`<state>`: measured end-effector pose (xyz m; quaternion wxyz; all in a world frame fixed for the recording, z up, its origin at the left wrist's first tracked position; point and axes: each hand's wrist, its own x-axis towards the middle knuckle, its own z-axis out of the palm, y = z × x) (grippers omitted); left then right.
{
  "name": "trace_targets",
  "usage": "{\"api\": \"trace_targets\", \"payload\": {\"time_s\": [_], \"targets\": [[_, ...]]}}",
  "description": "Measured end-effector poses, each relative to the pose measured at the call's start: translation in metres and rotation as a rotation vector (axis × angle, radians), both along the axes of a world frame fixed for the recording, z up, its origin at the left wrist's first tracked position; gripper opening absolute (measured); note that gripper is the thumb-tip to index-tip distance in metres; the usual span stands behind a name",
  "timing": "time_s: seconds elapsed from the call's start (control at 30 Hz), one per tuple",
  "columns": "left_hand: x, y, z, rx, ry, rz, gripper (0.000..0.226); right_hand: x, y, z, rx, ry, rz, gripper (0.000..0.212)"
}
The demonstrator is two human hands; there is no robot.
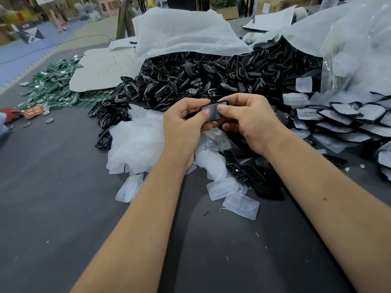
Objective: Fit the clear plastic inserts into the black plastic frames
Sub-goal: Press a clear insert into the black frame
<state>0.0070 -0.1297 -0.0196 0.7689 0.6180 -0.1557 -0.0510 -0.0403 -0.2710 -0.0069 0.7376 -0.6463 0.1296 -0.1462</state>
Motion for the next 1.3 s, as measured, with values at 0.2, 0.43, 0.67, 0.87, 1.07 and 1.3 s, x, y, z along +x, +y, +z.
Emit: {"api": "trace_targets", "payload": {"time_s": [0.2, 0.43, 0.67, 0.87, 1.07, 1.3], "targets": [[-0.001, 0.001, 0.002, -0.017, 0.001, -0.024, 0.020, 0.000, -0.005, 0.003, 0.139, 0.011, 0.047, 0.018], [-0.001, 0.002, 0.003, -0.020, 0.004, -0.033, 0.021, -0.001, -0.003, 0.003, 0.255, 0.009, 0.071, 0.020], [0.001, 0.002, 0.001, -0.022, 0.025, -0.021, 0.018, 0.000, 0.000, 0.000, 0.188, -0.023, 0.021, 0.011], [0.003, 0.001, -0.001, -0.022, 0.043, 0.014, 0.019, 0.002, 0.001, 0.003, 0.223, 0.013, 0.000, 0.033], [0.005, 0.001, -0.002, -0.020, 0.055, 0.017, 0.018, 0.002, 0.002, -0.001, 0.096, 0.006, -0.007, 0.022], [0.007, 0.002, -0.003, -0.007, 0.057, 0.005, 0.017, 0.003, 0.000, -0.008, -0.154, -0.056, -0.091, 0.007]]}}
